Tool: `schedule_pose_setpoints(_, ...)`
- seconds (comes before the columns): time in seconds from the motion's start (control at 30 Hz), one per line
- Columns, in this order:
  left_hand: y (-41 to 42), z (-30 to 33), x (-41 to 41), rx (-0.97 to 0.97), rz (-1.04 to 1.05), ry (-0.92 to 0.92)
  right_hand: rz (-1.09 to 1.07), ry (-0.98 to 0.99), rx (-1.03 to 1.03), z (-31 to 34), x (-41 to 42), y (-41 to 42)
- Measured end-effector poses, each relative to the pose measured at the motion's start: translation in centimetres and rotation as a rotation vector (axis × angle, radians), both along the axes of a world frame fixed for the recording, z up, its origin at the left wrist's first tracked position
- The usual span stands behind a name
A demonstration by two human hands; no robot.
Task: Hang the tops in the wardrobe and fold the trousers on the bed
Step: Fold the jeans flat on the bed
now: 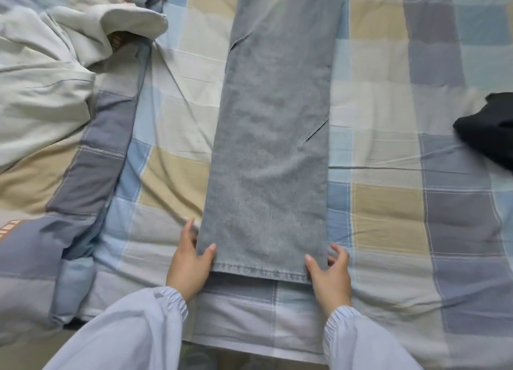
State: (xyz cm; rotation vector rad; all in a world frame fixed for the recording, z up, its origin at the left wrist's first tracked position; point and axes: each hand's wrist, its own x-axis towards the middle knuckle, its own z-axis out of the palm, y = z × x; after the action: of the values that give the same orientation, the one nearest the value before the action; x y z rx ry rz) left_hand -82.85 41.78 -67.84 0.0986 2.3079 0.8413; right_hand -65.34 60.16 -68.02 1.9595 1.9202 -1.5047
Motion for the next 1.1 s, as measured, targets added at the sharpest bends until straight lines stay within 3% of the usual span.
schedule_pose_setpoints(0.07,-0.6,0.5,0.3,0.013,-0.252,0.024,0.139,0.035,-0.008,0.9,-0.3,0.0)
schedule_pose_setpoints(0.13,-1.4,0.9,0.3,-0.140,-0.539,-0.010,0.269,-0.030,0.063,1.6,-0.3,-0.1)
schedule_pose_setpoints(0.2,-1.7,1.7,-0.1,-0.276,-0.677,-0.021,0.278,-0.125,0.032,2.3,-0.6,0.1)
schedule_pose_setpoints(0.37,1.5,6.3,-4.1,-0.350,-0.729,0.222,-0.051,-0.151,-0.568,6.1,-4.2,6.5)
schedule_pose_setpoints(0.47,6.1,9.3,-9.2,-0.320,-0.620,0.208,-0.104,-0.105,-0.693,8.7,-8.1,12.0)
schedule_pose_setpoints(0.6,13.1,8.5,-16.1,-0.129,-0.402,0.155,-0.250,0.195,-0.558,9.2,-13.8,17.1)
schedule_pose_setpoints(0.7,15.7,4.0,-17.9,0.065,-0.050,-0.085,-0.002,0.038,-0.258,4.8,-15.7,17.2)
schedule_pose_setpoints(0.77,15.7,0.8,-17.1,0.102,0.086,-0.137,0.125,-0.079,-0.066,1.1,-15.6,15.4)
schedule_pose_setpoints(0.9,14.0,-1.7,-14.7,0.114,0.076,0.038,0.106,-0.217,0.269,-1.9,-14.7,12.1)
schedule_pose_setpoints(1.1,12.3,-1.3,-13.6,0.003,0.001,0.202,0.146,-0.138,0.230,-1.4,-13.9,12.4)
